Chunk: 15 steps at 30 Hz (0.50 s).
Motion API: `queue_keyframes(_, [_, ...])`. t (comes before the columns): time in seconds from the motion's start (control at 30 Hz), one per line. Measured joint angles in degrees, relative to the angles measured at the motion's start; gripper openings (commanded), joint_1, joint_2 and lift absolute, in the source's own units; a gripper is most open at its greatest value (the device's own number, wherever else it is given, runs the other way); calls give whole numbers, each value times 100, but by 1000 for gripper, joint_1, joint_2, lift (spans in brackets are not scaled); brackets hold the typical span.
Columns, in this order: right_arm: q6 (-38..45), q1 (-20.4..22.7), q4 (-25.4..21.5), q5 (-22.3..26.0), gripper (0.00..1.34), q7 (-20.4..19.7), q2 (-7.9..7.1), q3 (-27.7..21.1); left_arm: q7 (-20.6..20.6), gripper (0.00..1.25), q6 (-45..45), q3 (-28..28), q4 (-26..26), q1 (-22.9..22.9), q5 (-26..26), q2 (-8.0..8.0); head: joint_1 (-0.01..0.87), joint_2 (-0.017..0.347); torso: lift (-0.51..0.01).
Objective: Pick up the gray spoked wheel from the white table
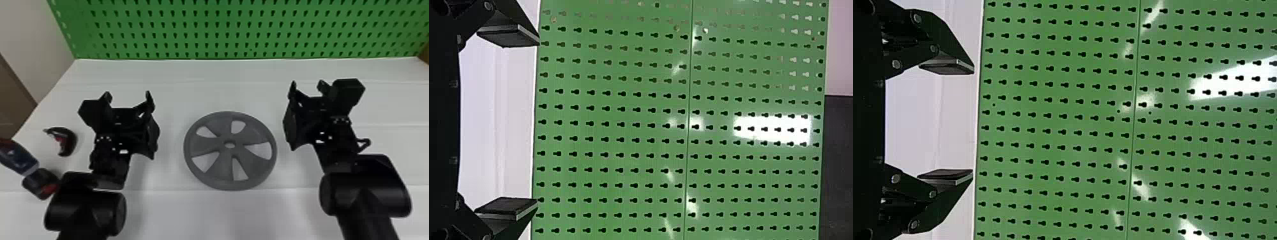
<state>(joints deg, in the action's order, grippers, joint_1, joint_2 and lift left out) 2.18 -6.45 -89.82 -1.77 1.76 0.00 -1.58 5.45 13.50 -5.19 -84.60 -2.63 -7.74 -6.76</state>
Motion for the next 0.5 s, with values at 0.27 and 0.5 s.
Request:
queue_keyframes(0.27, [-407, 43, 165, -79, 821, -145, 0, 24, 1, 1103, 87, 6, 98, -15, -19, 1, 806, 44, -98])
queue_keyframes(0.5, [-572, 76, 191, -203, 821, -320, 0, 140, 1, 1103, 80, 15, 196, -40, -319, 1, 806, 44, -98])
